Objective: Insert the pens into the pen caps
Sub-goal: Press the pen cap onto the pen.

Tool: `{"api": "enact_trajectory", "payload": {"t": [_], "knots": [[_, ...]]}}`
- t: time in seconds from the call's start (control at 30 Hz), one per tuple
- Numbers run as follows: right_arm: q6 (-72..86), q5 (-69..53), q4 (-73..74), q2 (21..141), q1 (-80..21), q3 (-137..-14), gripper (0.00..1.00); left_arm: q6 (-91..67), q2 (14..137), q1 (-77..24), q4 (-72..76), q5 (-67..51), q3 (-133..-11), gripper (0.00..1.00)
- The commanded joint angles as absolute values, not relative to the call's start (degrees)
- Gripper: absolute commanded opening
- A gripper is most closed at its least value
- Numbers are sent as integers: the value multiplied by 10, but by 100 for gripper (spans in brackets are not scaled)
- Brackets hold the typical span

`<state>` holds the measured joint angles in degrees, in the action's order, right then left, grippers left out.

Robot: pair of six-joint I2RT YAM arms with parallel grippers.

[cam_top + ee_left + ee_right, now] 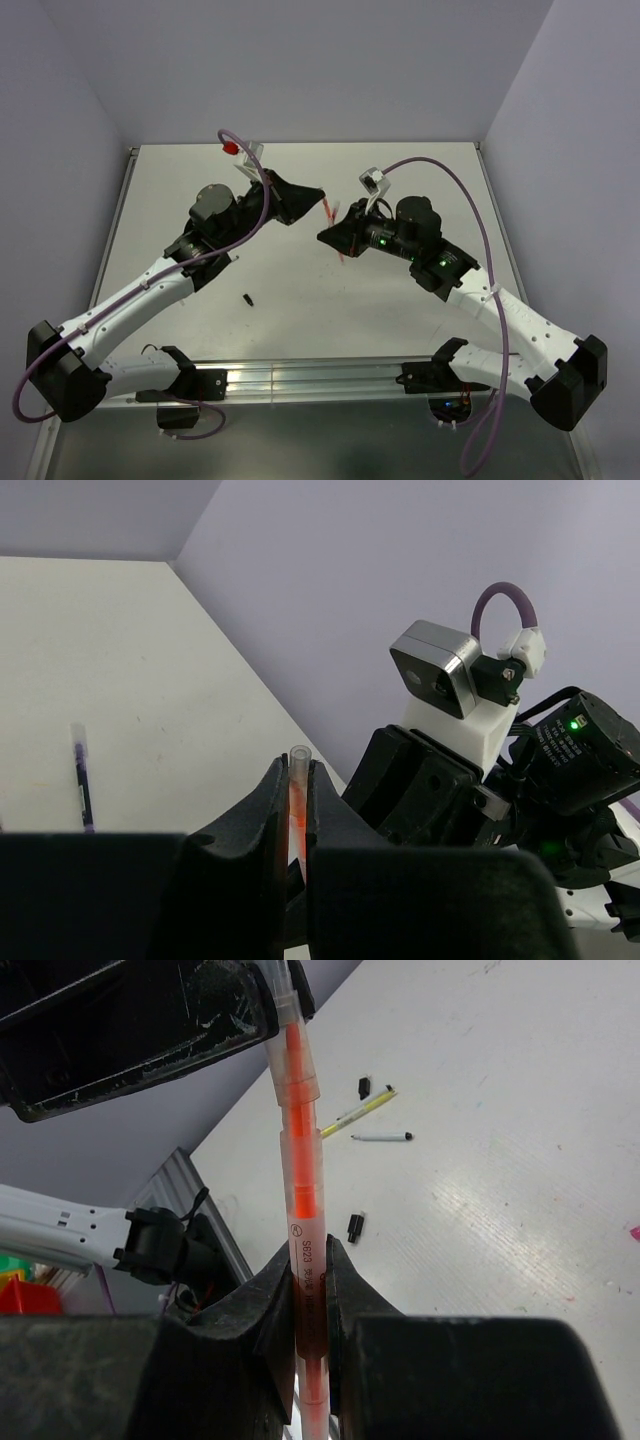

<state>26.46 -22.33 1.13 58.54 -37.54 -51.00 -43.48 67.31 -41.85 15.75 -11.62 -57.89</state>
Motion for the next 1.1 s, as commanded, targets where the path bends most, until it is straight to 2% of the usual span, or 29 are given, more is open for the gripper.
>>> {"api": "enact_trajectory", "payload": {"t": [0.0,0.9,1.07], "knots": [[265,-149,-64,576,-365,-519,0,-429,652,-466,101,-241,-582,0],[253,-154,-78,533,-366,-523,0,-396,659,-529,53,-193,-613,0],[252,-168,-62,544,-367,-541,0,-371,657,-529,29,-173,-650,5]]}}
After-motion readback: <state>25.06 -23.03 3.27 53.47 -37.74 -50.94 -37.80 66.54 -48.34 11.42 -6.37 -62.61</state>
